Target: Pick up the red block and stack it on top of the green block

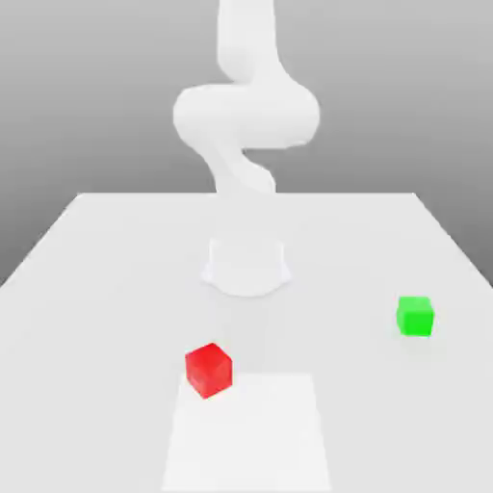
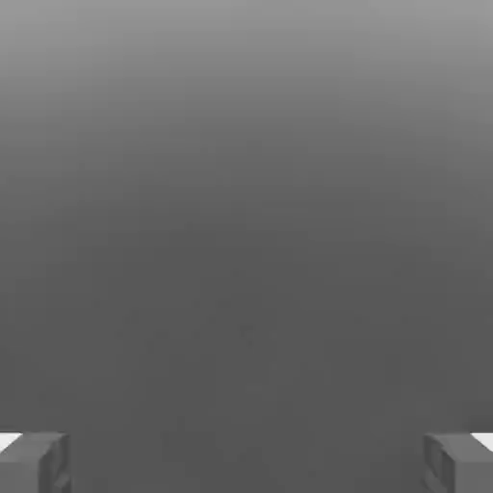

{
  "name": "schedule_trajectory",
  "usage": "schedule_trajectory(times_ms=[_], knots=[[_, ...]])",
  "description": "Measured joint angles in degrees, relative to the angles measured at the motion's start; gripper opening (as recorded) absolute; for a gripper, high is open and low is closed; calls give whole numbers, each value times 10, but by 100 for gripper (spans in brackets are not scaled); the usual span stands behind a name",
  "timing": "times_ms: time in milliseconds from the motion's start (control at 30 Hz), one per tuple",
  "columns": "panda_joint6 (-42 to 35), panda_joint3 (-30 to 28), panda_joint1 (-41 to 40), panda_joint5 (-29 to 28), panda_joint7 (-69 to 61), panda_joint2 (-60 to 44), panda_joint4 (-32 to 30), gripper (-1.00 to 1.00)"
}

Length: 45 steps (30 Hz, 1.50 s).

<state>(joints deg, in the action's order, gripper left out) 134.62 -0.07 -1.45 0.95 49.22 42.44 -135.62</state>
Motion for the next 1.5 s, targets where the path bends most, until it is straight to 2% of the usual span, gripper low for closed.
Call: schedule_trajectory(times_ms=[367, 567, 700, 800, 833, 1067, 1333, 1500], knots=[[150, 29, -76, 33, 197, -185, -201, 0], [262, 55, -124, 19, 347, -328, -316, 0], [354, 49, -134, -15, 397, -442, -324, 0], [408, 20, -111, -37, 415, -505, -317, 0], [420, 14, -105, -39, 418, -519, -315, -100], [422, 13, -104, -40, 418, -520, -315, -100], [292, 26, -106, -2, 391, -370, -336, -100], [256, 75, -8, 33, 336, -334, -333, -100]])
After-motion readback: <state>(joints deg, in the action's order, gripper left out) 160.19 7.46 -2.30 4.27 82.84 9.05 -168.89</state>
